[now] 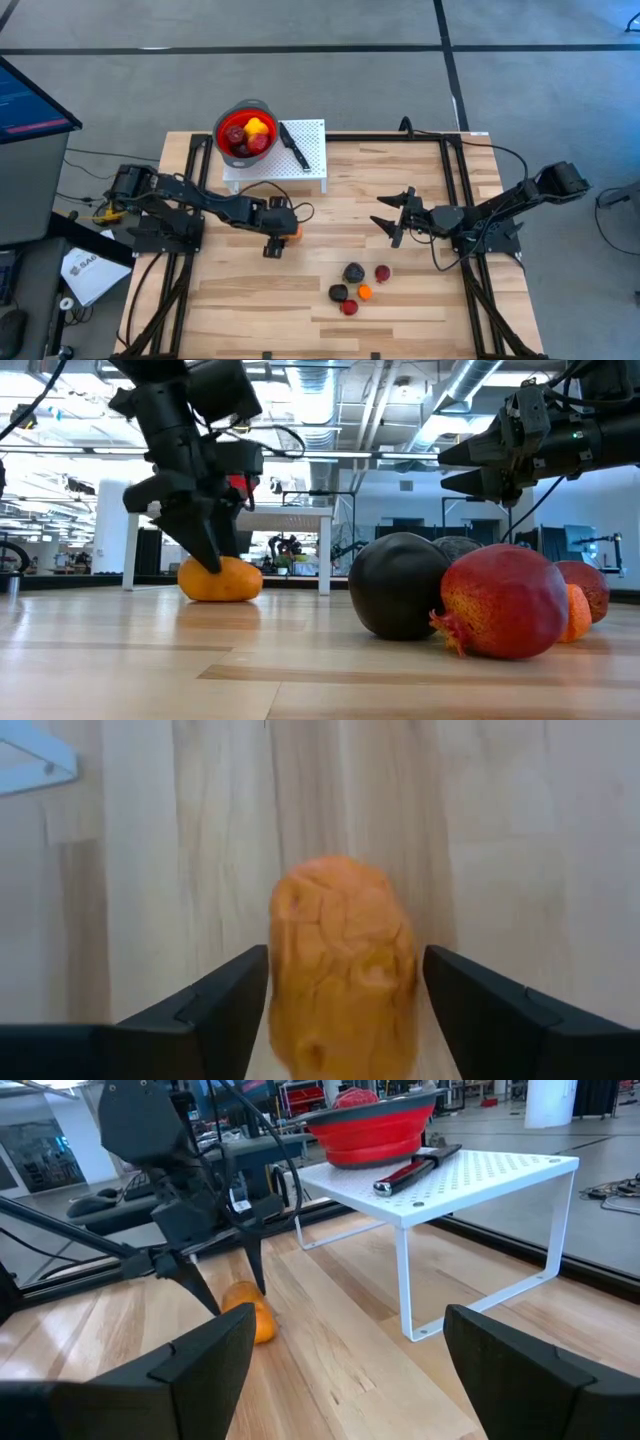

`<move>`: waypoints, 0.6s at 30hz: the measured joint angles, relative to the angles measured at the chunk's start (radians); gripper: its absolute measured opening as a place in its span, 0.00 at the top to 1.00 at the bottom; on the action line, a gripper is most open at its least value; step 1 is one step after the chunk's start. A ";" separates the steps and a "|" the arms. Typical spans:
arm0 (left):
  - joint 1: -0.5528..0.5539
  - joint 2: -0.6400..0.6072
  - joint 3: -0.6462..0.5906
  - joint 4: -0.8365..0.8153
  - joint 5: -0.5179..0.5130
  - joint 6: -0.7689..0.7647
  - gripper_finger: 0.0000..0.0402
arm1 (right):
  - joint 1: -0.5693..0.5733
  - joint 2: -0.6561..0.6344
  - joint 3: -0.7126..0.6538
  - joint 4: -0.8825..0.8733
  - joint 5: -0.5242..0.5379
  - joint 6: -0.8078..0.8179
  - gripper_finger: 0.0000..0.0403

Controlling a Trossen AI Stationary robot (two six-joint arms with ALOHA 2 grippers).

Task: Pick & Place Fruit
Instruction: Put the yellow mango into the red strainer bowl on the shelf

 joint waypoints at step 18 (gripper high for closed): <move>-0.054 -0.033 -0.085 0.010 0.008 -0.283 0.49 | 0.000 0.000 0.000 0.000 0.000 -0.008 0.21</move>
